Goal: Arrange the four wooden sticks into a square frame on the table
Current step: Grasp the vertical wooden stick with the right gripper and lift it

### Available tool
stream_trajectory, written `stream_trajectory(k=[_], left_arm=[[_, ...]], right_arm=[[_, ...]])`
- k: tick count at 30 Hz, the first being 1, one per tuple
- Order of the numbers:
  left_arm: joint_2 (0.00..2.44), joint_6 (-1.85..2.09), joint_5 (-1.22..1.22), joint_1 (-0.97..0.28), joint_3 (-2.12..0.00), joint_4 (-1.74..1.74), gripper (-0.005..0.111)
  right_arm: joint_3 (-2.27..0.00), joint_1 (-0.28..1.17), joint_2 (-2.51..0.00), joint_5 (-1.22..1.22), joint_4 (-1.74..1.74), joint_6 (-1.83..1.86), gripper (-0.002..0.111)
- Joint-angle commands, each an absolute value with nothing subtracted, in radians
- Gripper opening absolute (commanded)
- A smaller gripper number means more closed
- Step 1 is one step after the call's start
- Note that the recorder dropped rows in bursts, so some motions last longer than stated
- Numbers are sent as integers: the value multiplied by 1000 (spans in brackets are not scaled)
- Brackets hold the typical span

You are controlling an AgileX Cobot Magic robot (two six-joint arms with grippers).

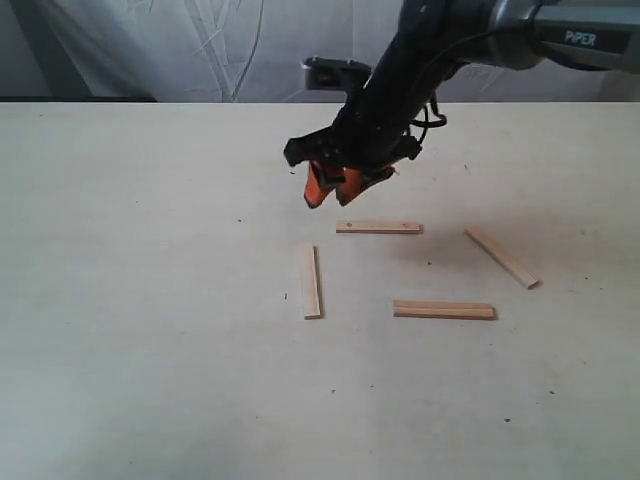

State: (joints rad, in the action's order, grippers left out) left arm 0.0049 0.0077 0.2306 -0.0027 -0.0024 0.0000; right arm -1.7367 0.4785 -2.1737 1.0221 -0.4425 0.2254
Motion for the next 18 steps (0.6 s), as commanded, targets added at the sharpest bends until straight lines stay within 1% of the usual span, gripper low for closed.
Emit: stream_trajectory(k=[1, 3, 5, 7, 10, 16, 17, 18], left_arm=[[0, 7, 231, -10, 0, -6, 0], [0, 7, 231, -10, 0, -6, 0], [0, 7, 231, -10, 0, -6, 0], [0, 7, 231, -10, 0, -6, 0], [0, 7, 231, -10, 0, -6, 0], [0, 7, 231, -10, 0, -6, 0], [0, 7, 231, -10, 0, -6, 0], [0, 7, 231, -10, 0, -6, 0]], right_arm=[[-1741, 623, -2176, 1040, -132, -138, 47], [-1741, 682, -2188, 1038, -34, -265, 51], [-1741, 718, -2199, 1024, -30, -290, 55], [-1741, 744, -2213, 1019, -24, -339, 57], [-1741, 751, -2250, 1017, -6, -424, 57], [-1739, 749, -2296, 1037, 0, -444, 57], [-1739, 749, -2299, 1039, 0, -444, 56], [-1739, 749, -2308, 1044, 11, -444, 53]])
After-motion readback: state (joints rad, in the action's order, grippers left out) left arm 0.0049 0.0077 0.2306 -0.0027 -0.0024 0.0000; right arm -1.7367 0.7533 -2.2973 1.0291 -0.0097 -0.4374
